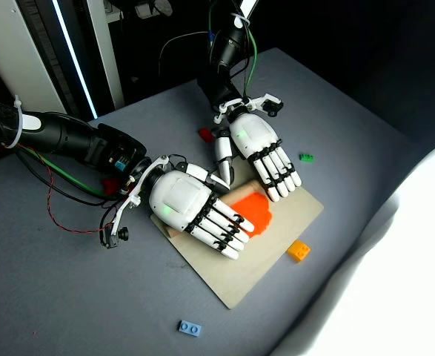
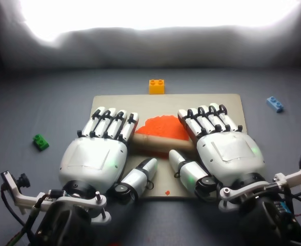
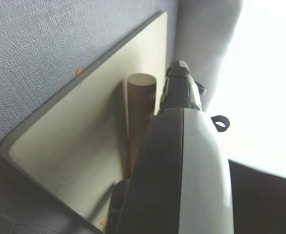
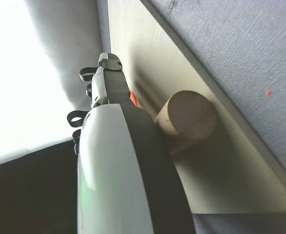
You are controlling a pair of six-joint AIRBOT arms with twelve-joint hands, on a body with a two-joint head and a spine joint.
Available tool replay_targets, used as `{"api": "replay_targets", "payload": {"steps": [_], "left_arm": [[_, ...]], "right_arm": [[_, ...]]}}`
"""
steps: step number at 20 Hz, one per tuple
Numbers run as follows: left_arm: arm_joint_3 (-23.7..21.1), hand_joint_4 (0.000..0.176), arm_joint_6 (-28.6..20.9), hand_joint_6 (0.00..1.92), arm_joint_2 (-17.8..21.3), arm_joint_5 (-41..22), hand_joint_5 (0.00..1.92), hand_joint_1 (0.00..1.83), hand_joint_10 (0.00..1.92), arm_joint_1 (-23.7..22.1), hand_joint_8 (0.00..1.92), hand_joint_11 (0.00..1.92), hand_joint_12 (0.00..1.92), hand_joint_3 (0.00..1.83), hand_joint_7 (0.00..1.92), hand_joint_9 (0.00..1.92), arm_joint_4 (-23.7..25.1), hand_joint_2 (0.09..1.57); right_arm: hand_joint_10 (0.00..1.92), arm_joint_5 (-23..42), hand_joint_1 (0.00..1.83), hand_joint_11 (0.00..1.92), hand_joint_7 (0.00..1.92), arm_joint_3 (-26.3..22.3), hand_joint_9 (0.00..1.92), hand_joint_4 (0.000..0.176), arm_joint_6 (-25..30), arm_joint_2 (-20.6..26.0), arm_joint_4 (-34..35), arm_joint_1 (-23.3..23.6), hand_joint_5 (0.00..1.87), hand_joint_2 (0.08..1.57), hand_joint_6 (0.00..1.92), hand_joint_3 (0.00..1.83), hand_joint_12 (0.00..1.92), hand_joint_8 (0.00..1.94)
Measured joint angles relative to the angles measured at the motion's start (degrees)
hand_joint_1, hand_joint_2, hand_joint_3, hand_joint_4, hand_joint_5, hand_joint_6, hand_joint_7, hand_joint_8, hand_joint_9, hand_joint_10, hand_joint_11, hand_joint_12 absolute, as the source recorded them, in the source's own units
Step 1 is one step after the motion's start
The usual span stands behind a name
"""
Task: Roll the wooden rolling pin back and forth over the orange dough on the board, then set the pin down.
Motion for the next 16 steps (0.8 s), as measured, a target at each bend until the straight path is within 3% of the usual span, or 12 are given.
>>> {"api": "replay_targets", "payload": {"steps": [5,16], "left_arm": [[1.0,0.000,-0.2,0.00,-0.3,0.3,0.07,0.00,0.01,-0.8,0.00,0.01,0.00,0.06,0.06,0.02,-0.5,1.46],[4.2,0.000,-1.1,0.00,-1.5,2.2,0.04,0.00,0.00,-2.4,0.00,0.00,0.00,0.04,0.02,0.00,-0.5,1.46]], "right_arm": [[0.00,0.0,0.00,0.00,0.12,1.7,0.06,0.000,-0.2,-0.5,0.4,0.4,0.12,1.52,0.00,0.06,0.00,0.00],[0.00,-0.8,0.00,0.00,0.12,5.1,0.05,0.000,0.7,-1.2,0.1,0.7,0.11,1.52,0.00,0.03,0.00,0.00]]}}
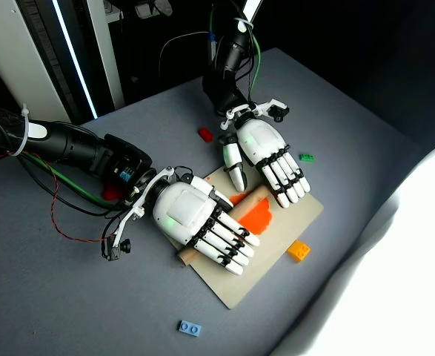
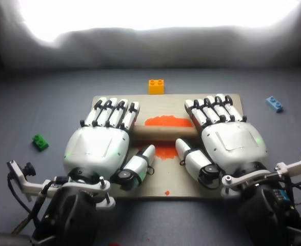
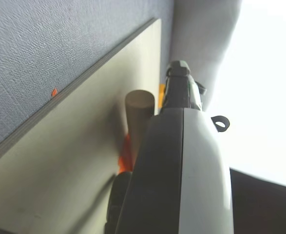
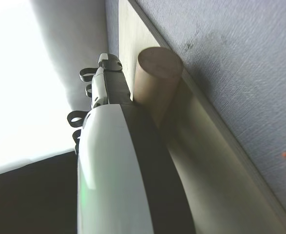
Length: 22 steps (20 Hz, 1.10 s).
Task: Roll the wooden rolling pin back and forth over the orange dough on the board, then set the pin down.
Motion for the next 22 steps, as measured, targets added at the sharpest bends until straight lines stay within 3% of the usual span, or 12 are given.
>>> {"api": "replay_targets", "payload": {"steps": [22], "left_arm": [[4.7,0.000,-2.5,0.01,-2.4,5.9,0.03,0.00,0.00,-3.1,0.01,0.02,0.01,0.02,0.02,0.01,-0.5,1.47]], "right_arm": [[0.01,-0.9,0.00,0.00,0.12,6.6,0.06,0.000,2.1,-2.5,-0.7,1.1,0.12,1.53,0.02,0.02,0.00,0.01]]}}
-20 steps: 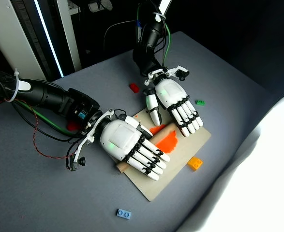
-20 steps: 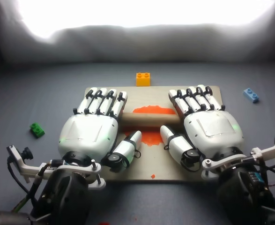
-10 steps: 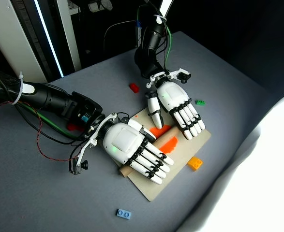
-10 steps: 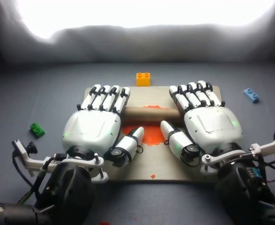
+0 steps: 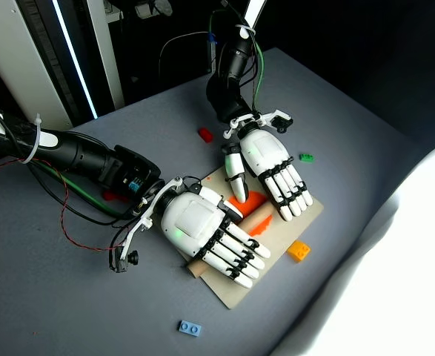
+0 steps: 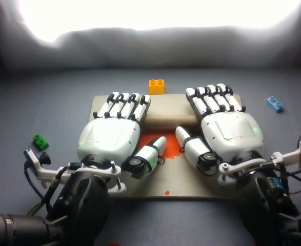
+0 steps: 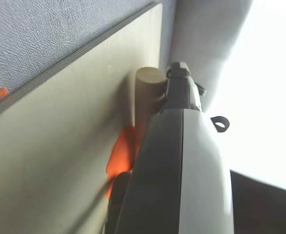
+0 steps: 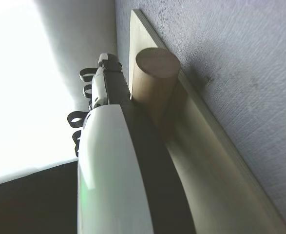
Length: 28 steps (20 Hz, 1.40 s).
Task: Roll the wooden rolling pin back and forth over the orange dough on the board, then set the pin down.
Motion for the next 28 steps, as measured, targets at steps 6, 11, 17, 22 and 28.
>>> {"api": "replay_targets", "payload": {"steps": [6,11,17,22,28], "left_arm": [[2.8,0.000,-1.1,0.01,-0.4,2.1,0.04,0.00,0.01,-0.9,0.01,0.00,0.00,0.02,0.04,0.03,-0.1,1.46],[4.8,0.000,-1.3,0.01,-1.0,2.6,0.04,0.00,0.02,-1.4,0.01,0.01,0.01,0.02,0.06,0.04,-0.1,1.46],[6.1,0.000,-1.9,0.01,-1.5,3.2,0.06,0.00,0.01,-1.7,0.01,0.00,0.00,0.02,0.07,0.03,-0.4,1.47],[7.1,0.000,-2.2,0.01,-2.2,3.4,0.06,0.00,0.01,-2.0,0.01,0.00,0.01,0.01,0.08,0.04,-0.5,1.47],[8.3,0.000,-2.3,0.01,-2.6,4.2,0.07,0.00,0.00,-2.3,0.01,0.01,0.00,0.01,0.08,0.03,-0.5,1.48]], "right_arm": [[0.00,-0.2,0.00,0.00,0.10,1.1,0.05,0.000,0.7,0.0,0.3,0.0,0.10,1.52,0.00,0.01,0.00,0.00],[0.00,-1.2,0.00,0.00,0.08,2.1,0.03,0.000,1.2,-0.3,1.1,0.8,0.07,1.52,0.00,0.01,0.00,0.00],[0.00,-1.3,0.00,0.00,0.08,2.6,0.03,0.000,1.2,-0.5,1.5,0.9,0.09,1.52,0.01,0.01,0.00,0.00],[0.01,-1.4,0.00,0.00,0.09,3.7,0.04,0.000,1.1,-0.7,2.9,1.4,0.11,1.52,0.02,0.01,0.00,0.02],[0.00,-1.8,0.00,0.00,0.08,4.5,0.03,0.000,1.4,-0.7,2.8,1.5,0.09,1.52,0.01,0.01,0.00,0.01]]}}
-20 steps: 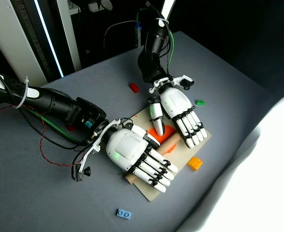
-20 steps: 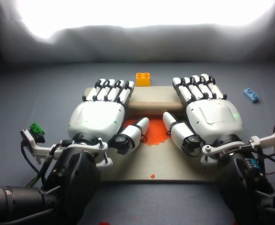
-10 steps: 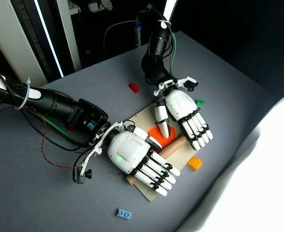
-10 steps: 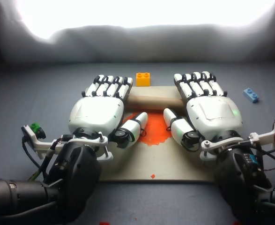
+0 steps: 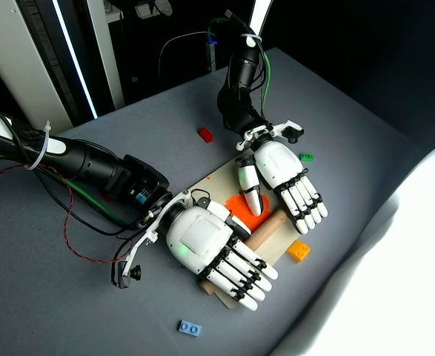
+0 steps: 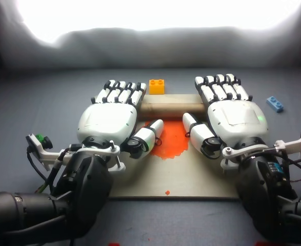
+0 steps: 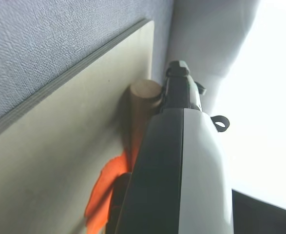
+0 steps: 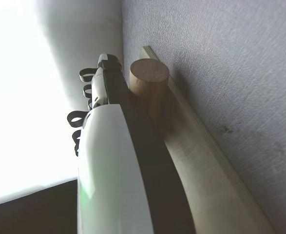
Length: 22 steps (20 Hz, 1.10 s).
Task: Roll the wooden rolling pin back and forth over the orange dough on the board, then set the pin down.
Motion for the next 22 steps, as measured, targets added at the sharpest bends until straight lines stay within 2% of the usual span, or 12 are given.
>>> {"api": "replay_targets", "payload": {"steps": [22], "left_arm": [[1.8,0.000,0.0,0.00,-0.9,1.5,0.04,0.00,0.00,-1.1,0.00,0.00,0.00,0.01,0.05,0.01,-0.2,1.47]], "right_arm": [[0.01,-1.0,0.00,0.00,0.10,0.6,0.04,0.000,0.6,0.0,0.0,0.2,0.10,1.52,0.01,0.00,0.00,0.01]]}}
